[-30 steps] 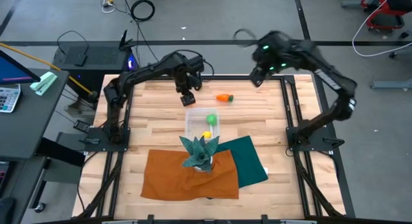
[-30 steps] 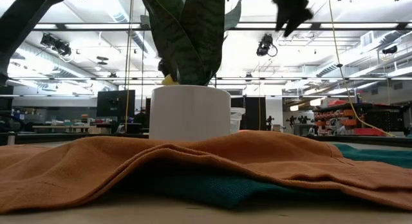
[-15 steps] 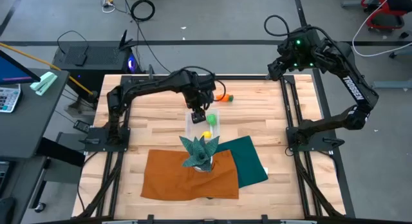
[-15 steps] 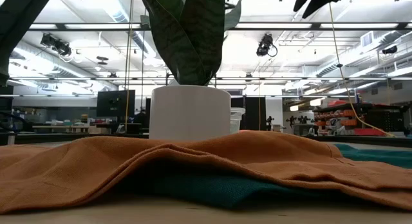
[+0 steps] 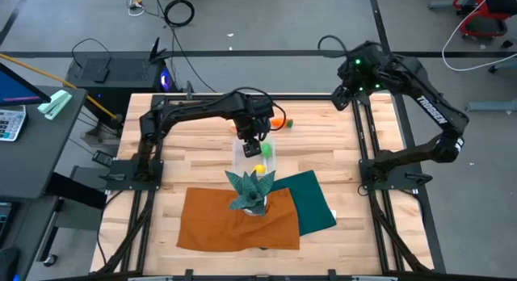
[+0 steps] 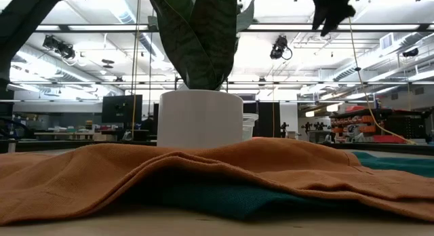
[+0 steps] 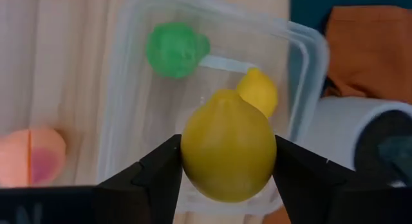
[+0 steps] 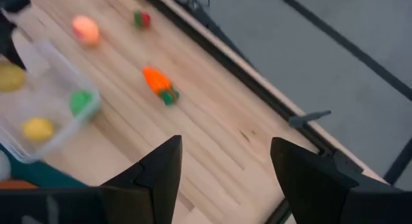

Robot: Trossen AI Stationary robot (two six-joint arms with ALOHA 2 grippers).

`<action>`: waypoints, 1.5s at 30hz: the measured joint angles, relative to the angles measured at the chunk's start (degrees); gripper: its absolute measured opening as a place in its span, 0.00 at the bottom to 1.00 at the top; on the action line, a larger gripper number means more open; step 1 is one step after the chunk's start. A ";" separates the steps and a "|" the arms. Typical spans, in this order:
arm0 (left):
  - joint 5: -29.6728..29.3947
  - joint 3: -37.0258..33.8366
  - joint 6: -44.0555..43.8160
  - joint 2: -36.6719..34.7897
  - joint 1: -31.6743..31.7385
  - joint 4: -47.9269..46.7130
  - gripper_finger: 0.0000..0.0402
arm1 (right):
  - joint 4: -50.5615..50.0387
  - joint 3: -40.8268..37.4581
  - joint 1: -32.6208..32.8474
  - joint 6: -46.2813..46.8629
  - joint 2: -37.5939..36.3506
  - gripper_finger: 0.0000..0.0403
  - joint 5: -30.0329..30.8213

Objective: Pick and placing Produce into tupperware
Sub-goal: Put the yellow lemon into the transparent bin

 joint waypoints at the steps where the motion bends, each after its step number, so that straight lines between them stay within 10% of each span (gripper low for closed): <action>1: 0.00 0.00 0.03 0.68 0.03 0.31 0.56 | 0.24 -1.23 0.00 -0.27 0.00 0.51 -0.01; 31: -6.55 0.02 8.85 9.05 0.20 2.01 0.53 | 6.80 -12.07 0.02 2.92 -6.47 0.51 -0.55; 45: -15.61 0.02 -10.53 9.50 -0.13 2.66 0.53 | 7.03 -12.03 0.09 4.99 -8.28 0.51 -0.49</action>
